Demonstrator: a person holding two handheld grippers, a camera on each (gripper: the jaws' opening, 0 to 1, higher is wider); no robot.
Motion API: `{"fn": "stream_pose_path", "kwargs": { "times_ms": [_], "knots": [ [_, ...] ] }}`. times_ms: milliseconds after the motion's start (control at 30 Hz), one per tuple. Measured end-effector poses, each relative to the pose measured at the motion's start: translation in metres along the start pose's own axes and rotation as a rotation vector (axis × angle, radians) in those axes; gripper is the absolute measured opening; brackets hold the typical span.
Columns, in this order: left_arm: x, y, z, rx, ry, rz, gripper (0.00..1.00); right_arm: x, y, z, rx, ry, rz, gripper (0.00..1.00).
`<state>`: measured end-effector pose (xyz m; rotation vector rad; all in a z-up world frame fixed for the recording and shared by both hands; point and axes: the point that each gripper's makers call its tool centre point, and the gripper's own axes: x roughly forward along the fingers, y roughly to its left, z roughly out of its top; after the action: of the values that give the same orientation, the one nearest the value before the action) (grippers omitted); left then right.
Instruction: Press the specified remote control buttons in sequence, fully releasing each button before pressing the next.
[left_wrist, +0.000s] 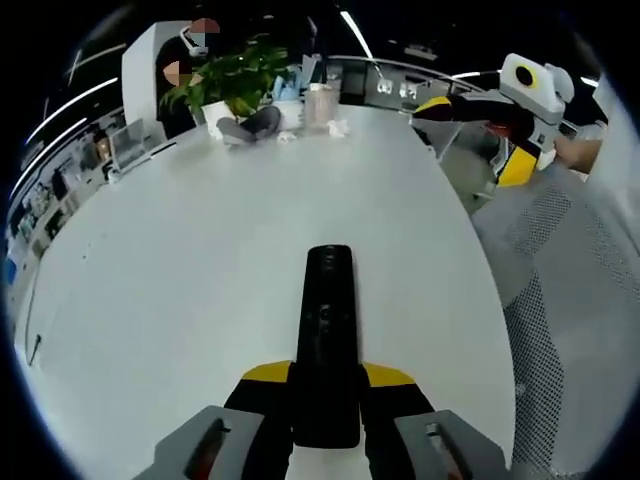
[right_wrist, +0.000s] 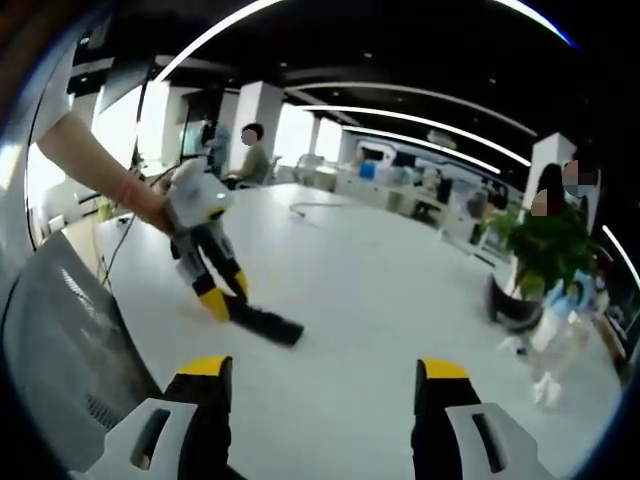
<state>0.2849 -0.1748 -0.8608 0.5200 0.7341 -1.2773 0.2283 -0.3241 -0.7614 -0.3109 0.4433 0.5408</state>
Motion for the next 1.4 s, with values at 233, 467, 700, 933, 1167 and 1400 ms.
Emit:
{"fn": "stream_pose_path", "kwargs": {
  "times_ms": [233,467,700,933,1167,1400],
  "knots": [
    [0.0,-0.006,-0.001,0.008,-0.001,-0.003,0.25,0.0,0.0,0.0,0.0,-0.002,-0.001,0.73],
    [-0.001,-0.011,-0.002,0.009,-0.002,-0.003,0.25,0.0,0.0,0.001,0.0,-0.003,0.0,0.73],
    [-0.002,-0.015,-0.004,0.008,-0.006,-0.005,0.25,0.0,0.001,0.0,-0.002,-0.002,0.001,0.73],
    [-0.002,-0.02,-0.004,0.006,-0.011,-0.005,0.25,0.0,0.001,0.0,-0.002,0.001,0.004,0.73],
    [-0.002,-0.025,-0.004,0.006,-0.017,-0.01,0.25,0.0,0.001,-0.001,-0.002,0.003,0.003,0.73],
    [-0.002,-0.027,-0.005,0.001,-0.021,-0.009,0.25,0.0,0.001,-0.001,-0.006,0.005,0.006,0.73]
  ]
}}
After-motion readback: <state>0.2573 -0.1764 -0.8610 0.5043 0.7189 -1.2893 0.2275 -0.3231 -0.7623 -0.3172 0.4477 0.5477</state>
